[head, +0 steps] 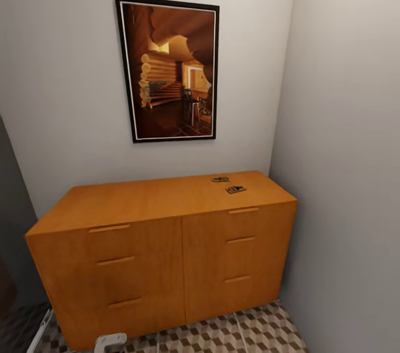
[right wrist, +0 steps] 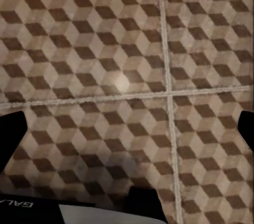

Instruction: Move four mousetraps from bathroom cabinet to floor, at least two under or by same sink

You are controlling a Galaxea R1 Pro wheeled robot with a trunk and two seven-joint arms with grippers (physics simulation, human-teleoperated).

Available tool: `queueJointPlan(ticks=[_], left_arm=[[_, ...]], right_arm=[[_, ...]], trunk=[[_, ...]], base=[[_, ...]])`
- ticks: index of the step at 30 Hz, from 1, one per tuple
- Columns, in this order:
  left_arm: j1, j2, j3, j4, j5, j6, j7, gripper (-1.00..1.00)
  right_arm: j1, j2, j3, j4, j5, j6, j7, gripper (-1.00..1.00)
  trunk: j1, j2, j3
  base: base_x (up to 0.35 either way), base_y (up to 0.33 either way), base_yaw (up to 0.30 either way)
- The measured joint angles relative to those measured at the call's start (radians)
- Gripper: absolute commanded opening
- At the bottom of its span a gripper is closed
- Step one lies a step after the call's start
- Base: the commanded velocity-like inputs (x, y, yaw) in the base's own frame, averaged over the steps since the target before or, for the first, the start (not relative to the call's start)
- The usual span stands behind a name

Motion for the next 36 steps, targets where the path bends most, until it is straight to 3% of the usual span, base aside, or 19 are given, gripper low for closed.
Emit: queueJointPlan(ticks=[13, 36], left_arm=[[0.0, 0.0, 0.0, 0.0, 0.0, 0.0, 0.006, 1.0], [0.0, 0.0, 0.0, 0.0, 0.0, 0.0, 0.008, 1.0]], right_arm=[[0.0, 0.0, 0.0, 0.0, 0.0, 0.0, 0.0, 1.0], [0.0, 0.0, 0.0, 0.0, 0.001, 0.0, 0.002, 1.0]], trunk=[[0.0, 0.0, 0.0], [0.0, 0.0, 0.0]], base=[[0.117, -0.075, 0.0], [0.008, -0.004, 0.0]])
